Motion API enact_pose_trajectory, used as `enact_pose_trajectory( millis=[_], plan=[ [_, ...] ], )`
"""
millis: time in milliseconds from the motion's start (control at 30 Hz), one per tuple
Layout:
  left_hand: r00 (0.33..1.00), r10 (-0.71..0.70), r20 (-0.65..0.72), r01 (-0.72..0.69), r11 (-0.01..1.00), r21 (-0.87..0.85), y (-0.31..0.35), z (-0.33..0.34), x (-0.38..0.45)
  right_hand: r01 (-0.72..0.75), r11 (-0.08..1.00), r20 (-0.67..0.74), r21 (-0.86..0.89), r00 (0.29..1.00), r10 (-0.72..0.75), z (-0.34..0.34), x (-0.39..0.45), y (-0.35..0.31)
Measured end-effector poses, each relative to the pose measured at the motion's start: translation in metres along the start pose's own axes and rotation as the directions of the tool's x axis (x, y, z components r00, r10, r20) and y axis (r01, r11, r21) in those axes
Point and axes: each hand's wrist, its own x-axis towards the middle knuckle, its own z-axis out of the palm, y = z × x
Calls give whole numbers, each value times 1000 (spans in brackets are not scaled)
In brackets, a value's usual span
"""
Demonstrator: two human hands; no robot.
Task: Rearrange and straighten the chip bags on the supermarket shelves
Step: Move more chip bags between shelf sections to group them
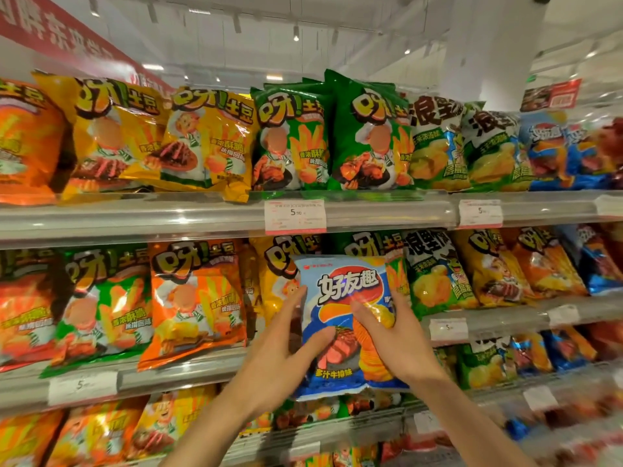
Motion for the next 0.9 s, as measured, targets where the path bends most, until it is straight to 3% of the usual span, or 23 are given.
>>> enact_pose_trajectory(
  millis=[200,400,900],
  plan=[
    [1000,-7,-9,6,998,-60,0,17,-6,-52,998,10,19,999,52,-11,-11,6],
    [1000,-5,-1,5,999,-49,29,64,2,1,997,15,75,1000,-2,-71,-17,15],
    [989,3,147,0,1000,-17,179,361,64,-58,997,-145,-51,988,50,-386,-4,131]
  ],
)
